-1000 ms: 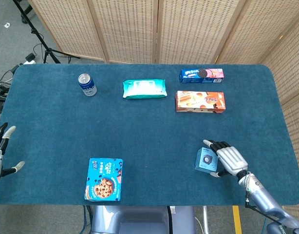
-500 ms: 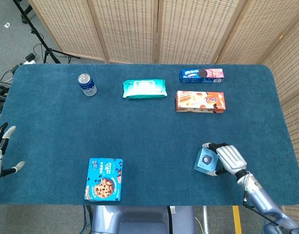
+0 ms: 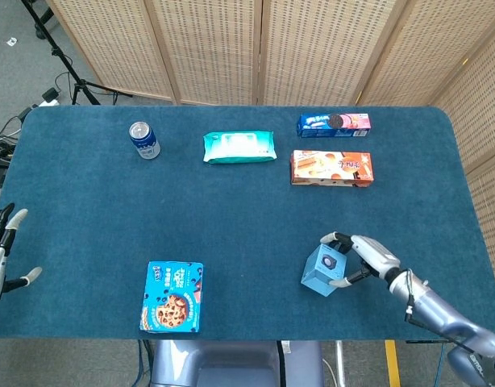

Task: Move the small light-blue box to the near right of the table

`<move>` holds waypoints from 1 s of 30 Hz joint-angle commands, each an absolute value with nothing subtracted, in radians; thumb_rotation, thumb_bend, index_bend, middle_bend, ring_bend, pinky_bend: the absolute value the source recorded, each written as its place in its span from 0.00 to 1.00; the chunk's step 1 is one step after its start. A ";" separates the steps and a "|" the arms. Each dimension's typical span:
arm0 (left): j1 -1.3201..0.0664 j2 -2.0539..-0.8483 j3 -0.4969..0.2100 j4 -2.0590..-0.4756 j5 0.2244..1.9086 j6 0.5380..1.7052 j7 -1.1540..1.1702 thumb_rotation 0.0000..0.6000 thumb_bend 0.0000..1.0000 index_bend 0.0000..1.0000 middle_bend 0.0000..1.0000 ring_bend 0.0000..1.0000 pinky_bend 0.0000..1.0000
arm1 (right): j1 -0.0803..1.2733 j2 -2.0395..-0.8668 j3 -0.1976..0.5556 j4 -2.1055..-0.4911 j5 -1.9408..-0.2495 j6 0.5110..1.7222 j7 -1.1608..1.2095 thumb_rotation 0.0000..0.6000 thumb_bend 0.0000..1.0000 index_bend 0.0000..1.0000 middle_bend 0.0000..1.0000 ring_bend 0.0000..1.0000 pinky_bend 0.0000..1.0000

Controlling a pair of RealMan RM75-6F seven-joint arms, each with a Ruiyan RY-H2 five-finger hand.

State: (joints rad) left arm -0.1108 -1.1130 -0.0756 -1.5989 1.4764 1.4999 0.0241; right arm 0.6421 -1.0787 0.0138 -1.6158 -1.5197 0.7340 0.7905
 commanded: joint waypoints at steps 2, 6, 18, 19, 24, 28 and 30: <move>-0.112 -1.113 -0.076 -1.600 1.473 1.496 0.027 1.00 0.00 0.00 0.00 0.00 0.00 | 0.795 -1.032 -0.021 -1.572 -1.652 0.544 1.095 1.00 0.47 0.36 0.48 0.49 0.31; -0.112 -1.112 -0.075 -1.602 1.470 1.493 0.029 1.00 0.00 0.00 0.00 0.00 0.00 | 0.861 -1.048 -0.079 -1.529 -1.745 0.520 1.230 1.00 0.47 0.36 0.48 0.49 0.31; -0.111 -1.110 -0.076 -1.602 1.471 1.497 0.024 1.00 0.00 0.00 0.00 0.00 0.00 | 0.928 -1.114 -0.166 -1.414 -1.796 0.513 1.203 1.00 0.27 0.07 0.00 0.00 0.17; -0.111 -1.110 -0.076 -1.601 1.471 1.497 0.023 1.00 0.00 0.00 0.00 0.00 0.00 | 0.925 -1.118 -0.163 -1.410 -1.783 0.514 1.179 1.00 0.24 0.04 0.00 0.00 0.15; -0.109 -1.111 -0.078 -1.600 1.474 1.503 0.017 1.00 0.00 0.00 0.00 0.00 0.00 | 0.881 -1.116 -0.124 -1.413 -1.696 0.584 1.068 1.00 0.19 0.00 0.00 0.00 0.12; -0.110 -1.112 -0.078 -1.598 1.472 1.501 0.018 1.00 0.00 0.00 0.00 0.00 0.00 | 0.856 -1.101 -0.098 -1.422 -1.639 0.624 1.000 1.00 0.16 0.00 0.00 0.00 0.08; -0.109 -1.112 -0.078 -1.599 1.473 1.503 0.019 1.00 0.00 0.00 0.00 0.00 0.00 | 0.845 -1.103 -0.090 -1.416 -1.622 0.637 0.972 1.00 0.16 0.00 0.00 0.00 0.08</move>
